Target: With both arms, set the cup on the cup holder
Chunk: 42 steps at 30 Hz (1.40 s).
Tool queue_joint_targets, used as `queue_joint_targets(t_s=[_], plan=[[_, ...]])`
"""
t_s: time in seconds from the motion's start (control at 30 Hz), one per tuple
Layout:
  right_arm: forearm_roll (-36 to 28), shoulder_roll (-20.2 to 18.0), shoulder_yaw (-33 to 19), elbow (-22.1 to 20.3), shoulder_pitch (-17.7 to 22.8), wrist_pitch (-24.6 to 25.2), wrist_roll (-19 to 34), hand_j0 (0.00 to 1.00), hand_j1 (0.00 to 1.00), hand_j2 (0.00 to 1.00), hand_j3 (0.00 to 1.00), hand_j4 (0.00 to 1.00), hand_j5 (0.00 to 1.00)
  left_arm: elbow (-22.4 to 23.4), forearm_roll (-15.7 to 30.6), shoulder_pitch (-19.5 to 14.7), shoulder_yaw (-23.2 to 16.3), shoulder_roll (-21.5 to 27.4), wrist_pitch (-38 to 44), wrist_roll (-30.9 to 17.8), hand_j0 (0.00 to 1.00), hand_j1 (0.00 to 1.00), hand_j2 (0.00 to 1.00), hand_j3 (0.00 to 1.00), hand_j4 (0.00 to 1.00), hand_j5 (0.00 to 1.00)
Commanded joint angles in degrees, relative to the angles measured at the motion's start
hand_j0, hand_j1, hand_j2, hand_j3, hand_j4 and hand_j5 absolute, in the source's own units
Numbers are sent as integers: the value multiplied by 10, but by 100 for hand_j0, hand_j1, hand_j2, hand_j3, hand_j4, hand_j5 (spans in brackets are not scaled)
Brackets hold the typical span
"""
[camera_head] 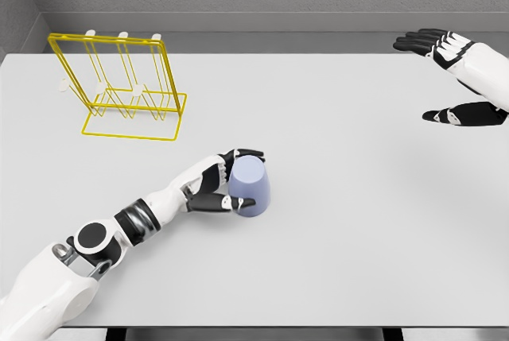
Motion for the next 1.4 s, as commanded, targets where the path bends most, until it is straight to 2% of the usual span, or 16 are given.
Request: queue_joint_targets(t_s=[0.0, 0.4, 0.7, 1.2, 1.37], plan=[[-4, 0, 0, 0, 0, 2, 0, 100, 100, 100, 100, 100, 100, 5, -14, 0, -2, 0, -1, -1, 67, 67, 67, 67, 67, 67], [-4, 0, 0, 0, 0, 2, 0, 100, 100, 100, 100, 100, 100, -4, -12, 0, 14, 2, -5, 0, 64, 64, 64, 64, 64, 64], [-4, 0, 0, -1, 1, 2, 0, 100, 100, 100, 100, 100, 100, -29, -8, -1, 27, 3, -3, 0, 64, 64, 64, 64, 64, 64], [-4, 0, 0, -2, 1, 2, 0, 100, 100, 100, 100, 100, 100, -71, -5, 5, 89, 19, -3, 2, 64, 64, 64, 64, 64, 64], [-4, 0, 0, -3, 1, 2, 0, 100, 100, 100, 100, 100, 100, -71, -5, 5, 106, 30, -3, 2, 64, 64, 64, 64, 64, 64]])
